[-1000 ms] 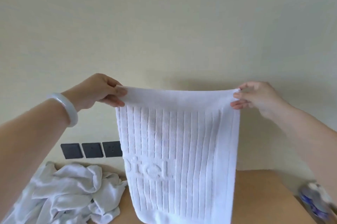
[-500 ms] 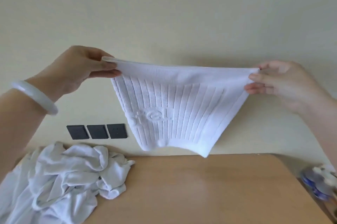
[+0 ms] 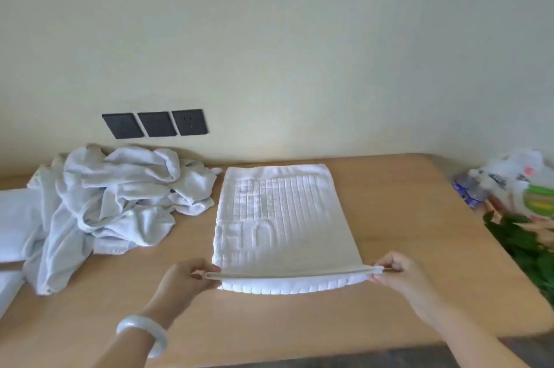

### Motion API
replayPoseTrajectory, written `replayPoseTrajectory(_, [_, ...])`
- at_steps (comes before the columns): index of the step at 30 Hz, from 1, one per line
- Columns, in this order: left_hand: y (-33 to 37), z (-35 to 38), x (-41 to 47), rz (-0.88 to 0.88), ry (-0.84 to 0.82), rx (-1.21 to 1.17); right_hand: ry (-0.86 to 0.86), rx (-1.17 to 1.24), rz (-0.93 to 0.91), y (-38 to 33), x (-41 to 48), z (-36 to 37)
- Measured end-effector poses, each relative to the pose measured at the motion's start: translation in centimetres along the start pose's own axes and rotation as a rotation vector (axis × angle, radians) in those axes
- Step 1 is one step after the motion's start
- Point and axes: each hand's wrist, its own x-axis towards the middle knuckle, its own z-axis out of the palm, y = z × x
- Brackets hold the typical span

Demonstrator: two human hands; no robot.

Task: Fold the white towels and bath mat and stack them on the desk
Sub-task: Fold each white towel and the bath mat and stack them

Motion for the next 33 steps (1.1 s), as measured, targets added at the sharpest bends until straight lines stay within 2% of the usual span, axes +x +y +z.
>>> replayPoseTrajectory(4, [-4.1, 0.9, -2.5, -0.012, -0.075, 0.002, 0.025, -0.037, 0.083, 3.1, -3.4, 0.4])
replayPoseTrajectory(7, [-7.1, 1.9, -4.7, -0.015, -0.065, 0.041, 0.025, -0.118, 0.107, 5.4, -5.2, 0.9])
replayPoseTrajectory(12, [-10.6, 3.6, -7.0, -0.013, -0.04, 0.181, -0.02, -0.275, 0.08, 8.4, -6.7, 2.7])
replayPoseTrajectory(15, [-10.8, 4.5, -8.0, 0.045, -0.007, 0.183, -0.015, -0.341, 0.039, 9.3, -7.2, 3.5])
replayPoseTrajectory(17, [-10.9, 5.0, -8.2, 0.088, 0.06, 0.271, -0.007, -0.501, -0.044, 9.8, -7.5, 4.0])
replayPoseTrajectory(20, [-11.3, 5.2, -8.5, 0.204, 0.167, 0.624, 0.057, -0.978, -0.262, 10.0, -7.7, 5.0])
replayPoseTrajectory(22, [-11.2, 5.7, -8.6, 0.304, 0.138, 0.774, 0.113, -1.142, -0.418, 9.9, -8.0, 6.1])
replayPoseTrajectory(24, [-11.0, 6.3, -8.4, 0.396, 0.11, 0.847, 0.085, -1.152, -0.515, 10.0, -8.1, 7.3])
replayPoseTrajectory(26, [-10.8, 6.8, -8.0, 0.455, 0.09, 0.89, 0.032, -1.142, -0.517, 10.3, -7.9, 8.4])
replayPoseTrajectory(29, [-10.6, 7.2, -7.4, 0.438, 0.008, 0.864, 0.007, -1.147, -0.501, 10.2, -7.6, 8.8])
replayPoseTrajectory(33, [-10.5, 6.7, -7.1, 0.428, 0.028, 0.801, -0.003, -1.188, -0.561, 9.3, -8.3, 8.7])
